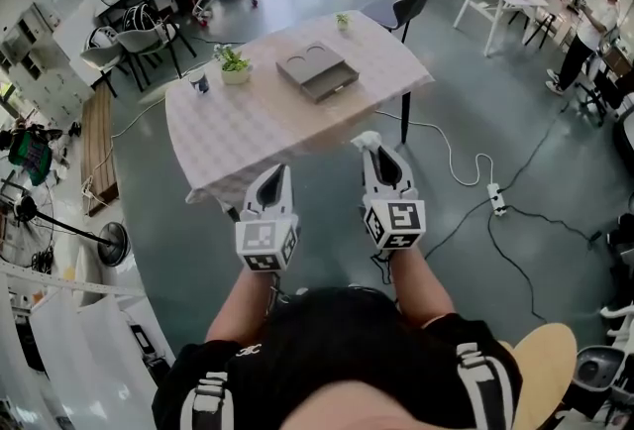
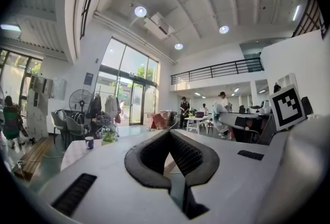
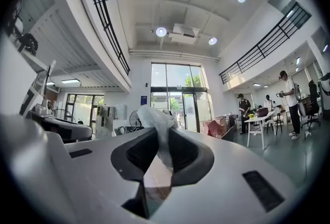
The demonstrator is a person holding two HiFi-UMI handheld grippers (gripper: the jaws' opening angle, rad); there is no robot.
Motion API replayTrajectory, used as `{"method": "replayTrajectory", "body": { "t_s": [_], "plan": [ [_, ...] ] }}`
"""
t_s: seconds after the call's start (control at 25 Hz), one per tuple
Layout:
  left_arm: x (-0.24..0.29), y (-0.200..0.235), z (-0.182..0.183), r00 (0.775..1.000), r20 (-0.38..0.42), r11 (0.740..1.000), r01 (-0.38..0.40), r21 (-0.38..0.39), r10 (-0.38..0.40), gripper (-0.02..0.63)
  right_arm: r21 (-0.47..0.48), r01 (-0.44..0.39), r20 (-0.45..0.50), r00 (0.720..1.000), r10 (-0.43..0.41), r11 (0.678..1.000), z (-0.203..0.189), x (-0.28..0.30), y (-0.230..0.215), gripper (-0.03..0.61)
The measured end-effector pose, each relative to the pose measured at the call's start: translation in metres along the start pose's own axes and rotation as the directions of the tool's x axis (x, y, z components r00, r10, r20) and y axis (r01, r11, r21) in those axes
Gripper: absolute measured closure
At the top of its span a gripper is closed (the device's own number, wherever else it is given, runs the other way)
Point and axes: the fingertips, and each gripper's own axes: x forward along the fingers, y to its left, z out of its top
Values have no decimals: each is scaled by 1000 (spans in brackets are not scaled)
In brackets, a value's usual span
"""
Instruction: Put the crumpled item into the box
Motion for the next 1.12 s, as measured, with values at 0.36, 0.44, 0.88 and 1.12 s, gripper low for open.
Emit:
{"method": "replayTrajectory", "body": {
  "t_s": [0.36,0.44,0.88,1.12],
  "plan": [
    [49,-42,5,999,29,999,-31,14,31,611,1,-24,-2,1000,24,1000,-8,7,-62,518],
    [59,-54,9,998,47,999,-32,11,32,611,6,-33,-4,999,33,999,-9,7,-77,518],
    [98,-99,1,999,48,1000,-9,9,8,611,40,-29,21,999,28,999,-8,15,-132,518],
    [139,-89,-10,999,40,1000,10,7,-10,611,23,2,18,1000,-3,1000,-21,43,-154,518]
  ]
}}
